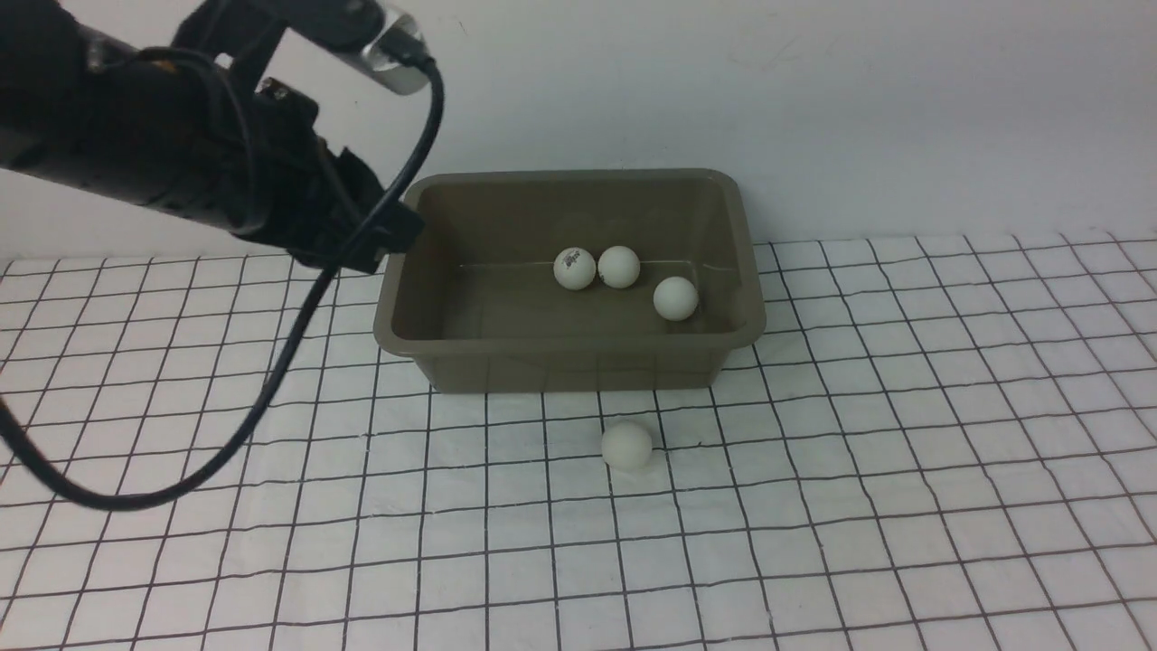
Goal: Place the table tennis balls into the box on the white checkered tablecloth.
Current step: 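Reach for and grasp a ping pong ball on the table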
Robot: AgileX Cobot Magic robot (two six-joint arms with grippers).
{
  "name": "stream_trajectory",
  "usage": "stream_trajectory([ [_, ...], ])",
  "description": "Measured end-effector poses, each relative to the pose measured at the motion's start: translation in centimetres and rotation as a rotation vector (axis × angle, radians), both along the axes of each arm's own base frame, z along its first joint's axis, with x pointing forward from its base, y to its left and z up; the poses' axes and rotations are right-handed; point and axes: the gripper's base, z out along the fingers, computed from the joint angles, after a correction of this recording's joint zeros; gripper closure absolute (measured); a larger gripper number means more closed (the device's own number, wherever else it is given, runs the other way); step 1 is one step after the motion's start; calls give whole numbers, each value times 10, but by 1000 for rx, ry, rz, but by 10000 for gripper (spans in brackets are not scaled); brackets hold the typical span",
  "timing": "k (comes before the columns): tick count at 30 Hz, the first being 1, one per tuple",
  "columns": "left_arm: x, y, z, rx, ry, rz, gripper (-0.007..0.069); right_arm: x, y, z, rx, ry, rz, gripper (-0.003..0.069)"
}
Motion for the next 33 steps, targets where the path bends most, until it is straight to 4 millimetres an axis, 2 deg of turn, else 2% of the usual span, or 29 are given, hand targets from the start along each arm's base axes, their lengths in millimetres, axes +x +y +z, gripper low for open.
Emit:
stream_trajectory([
  [1, -2, 0, 2, -3, -7, 3, 450, -1, 4, -5, 2, 18, 7, 89],
  [6, -5, -1, 4, -36, -5, 1, 450, 3, 27, -59, -2, 121, 2, 89],
  [11, -5, -2, 4, -42, -1, 0, 450, 2, 36, -150, 8, 228, -147, 89],
  [14, -5, -2, 4, -42, -1, 0, 450, -3, 38, -186, 48, 241, -267, 89],
  [18, -5, -2, 4, -42, 0, 0, 450, -5, 49, -210, 47, 233, -319, 89],
  [21, -5, -2, 4, -42, 0, 0, 450, -2, 60, -224, 33, 251, -326, 89],
  [26, -6, -2, 3, -41, 9, -2, 450, 8, 70, -261, -15, 330, -356, 89],
  [30, -6, -2, 3, -40, 11, -2, 450, 13, 72, -279, -67, 338, -344, 89],
  [33, -6, -2, 3, -40, 12, -2, 450, 18, 77, -283, -74, 341, -317, 89],
])
